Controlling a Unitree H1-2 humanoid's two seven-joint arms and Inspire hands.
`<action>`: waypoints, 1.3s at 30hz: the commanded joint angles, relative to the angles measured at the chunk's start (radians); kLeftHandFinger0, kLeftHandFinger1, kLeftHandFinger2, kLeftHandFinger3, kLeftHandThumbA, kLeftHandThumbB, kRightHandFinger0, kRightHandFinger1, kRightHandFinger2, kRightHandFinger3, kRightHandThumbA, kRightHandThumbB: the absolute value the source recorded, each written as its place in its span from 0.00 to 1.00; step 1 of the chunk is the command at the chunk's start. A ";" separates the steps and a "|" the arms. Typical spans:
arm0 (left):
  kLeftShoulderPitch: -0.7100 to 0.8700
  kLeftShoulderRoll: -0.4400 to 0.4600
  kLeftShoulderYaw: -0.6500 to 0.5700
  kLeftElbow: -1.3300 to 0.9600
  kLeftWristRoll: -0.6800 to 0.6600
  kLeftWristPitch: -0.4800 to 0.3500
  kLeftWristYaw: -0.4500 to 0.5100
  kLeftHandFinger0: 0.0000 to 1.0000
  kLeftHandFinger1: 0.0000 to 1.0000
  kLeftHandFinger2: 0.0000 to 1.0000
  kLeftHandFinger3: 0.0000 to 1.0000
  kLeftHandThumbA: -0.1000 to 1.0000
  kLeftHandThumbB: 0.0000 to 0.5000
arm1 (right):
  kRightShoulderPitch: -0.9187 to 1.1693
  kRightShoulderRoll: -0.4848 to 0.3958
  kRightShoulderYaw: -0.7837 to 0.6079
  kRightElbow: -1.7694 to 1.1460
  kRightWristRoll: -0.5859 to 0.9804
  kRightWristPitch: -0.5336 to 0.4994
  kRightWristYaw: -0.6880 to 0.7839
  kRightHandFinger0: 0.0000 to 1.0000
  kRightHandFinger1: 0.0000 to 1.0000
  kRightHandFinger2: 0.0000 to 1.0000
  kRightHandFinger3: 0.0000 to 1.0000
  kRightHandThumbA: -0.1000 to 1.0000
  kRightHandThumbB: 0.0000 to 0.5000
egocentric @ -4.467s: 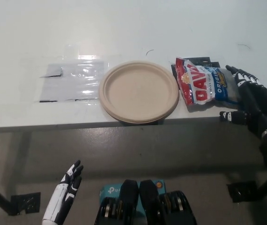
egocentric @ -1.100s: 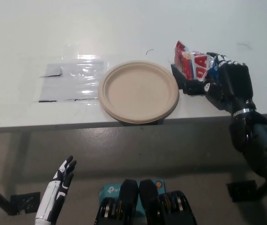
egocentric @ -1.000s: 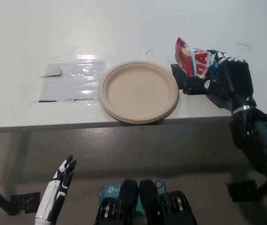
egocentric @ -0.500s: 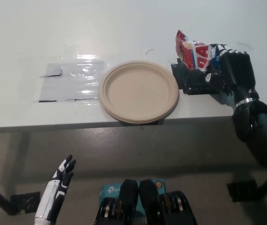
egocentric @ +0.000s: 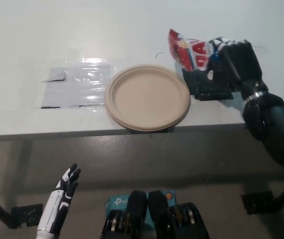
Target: The robot picks up a small bag of sunflower seeds on the right hand side and take it to the empty plate on the left hand side then pours some sunflower seeds on to the plate.
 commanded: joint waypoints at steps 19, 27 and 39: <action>-0.014 0.011 0.006 -0.027 -0.007 -0.022 -0.008 1.00 1.00 1.00 1.00 1.00 0.33 | -0.106 0.005 0.141 -0.017 -0.146 0.056 -0.015 0.00 0.26 0.71 0.57 0.00 0.46; -0.016 0.010 0.003 -0.023 -0.001 -0.027 -0.006 1.00 1.00 1.00 1.00 1.00 0.35 | -0.129 0.011 0.212 0.010 -0.214 0.123 -0.044 0.00 0.29 0.76 0.62 0.00 0.50; -0.017 0.010 0.002 -0.032 -0.004 -0.015 -0.011 1.00 1.00 1.00 1.00 1.00 0.33 | -0.184 0.005 0.356 0.045 -0.332 0.238 -0.128 0.00 0.18 0.66 0.66 0.00 0.54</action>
